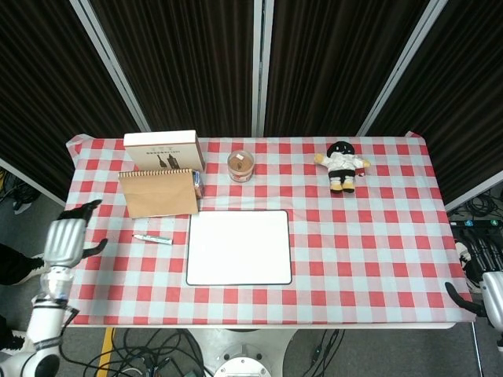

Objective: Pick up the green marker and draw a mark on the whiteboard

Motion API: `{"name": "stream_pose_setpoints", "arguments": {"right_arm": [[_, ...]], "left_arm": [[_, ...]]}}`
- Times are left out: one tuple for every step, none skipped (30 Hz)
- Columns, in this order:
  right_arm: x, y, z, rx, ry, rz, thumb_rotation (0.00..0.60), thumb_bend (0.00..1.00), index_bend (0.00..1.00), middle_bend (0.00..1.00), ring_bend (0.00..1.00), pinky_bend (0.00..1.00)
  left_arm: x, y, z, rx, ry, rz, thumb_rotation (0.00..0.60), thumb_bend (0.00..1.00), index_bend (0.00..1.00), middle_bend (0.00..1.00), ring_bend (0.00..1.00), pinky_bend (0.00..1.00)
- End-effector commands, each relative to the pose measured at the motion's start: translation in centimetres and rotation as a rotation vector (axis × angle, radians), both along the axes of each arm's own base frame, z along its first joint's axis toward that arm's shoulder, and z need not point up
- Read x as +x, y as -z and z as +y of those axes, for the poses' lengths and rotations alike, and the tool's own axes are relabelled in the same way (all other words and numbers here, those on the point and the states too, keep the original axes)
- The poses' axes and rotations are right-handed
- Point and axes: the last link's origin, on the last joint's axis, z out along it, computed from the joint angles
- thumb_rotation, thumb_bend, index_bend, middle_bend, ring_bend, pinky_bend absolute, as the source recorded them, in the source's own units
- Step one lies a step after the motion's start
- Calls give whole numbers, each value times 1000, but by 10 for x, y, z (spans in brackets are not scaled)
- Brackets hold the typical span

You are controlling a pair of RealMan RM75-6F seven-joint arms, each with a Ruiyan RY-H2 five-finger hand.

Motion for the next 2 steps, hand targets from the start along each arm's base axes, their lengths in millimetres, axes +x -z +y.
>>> {"name": "stream_pose_setpoints", "arguments": {"right_arm": [[2, 4, 3, -8, -17, 0, 600, 212, 0, 2, 0, 0], [3, 5, 4, -12, -23, 0, 600, 212, 0, 2, 0, 0]], "left_arm": [[-34, -32, -51, 45, -59, 15, 600, 182, 161, 215, 210, 185], [-39, -34, -59, 43, -74, 22, 600, 176, 162, 215, 202, 171]]}}
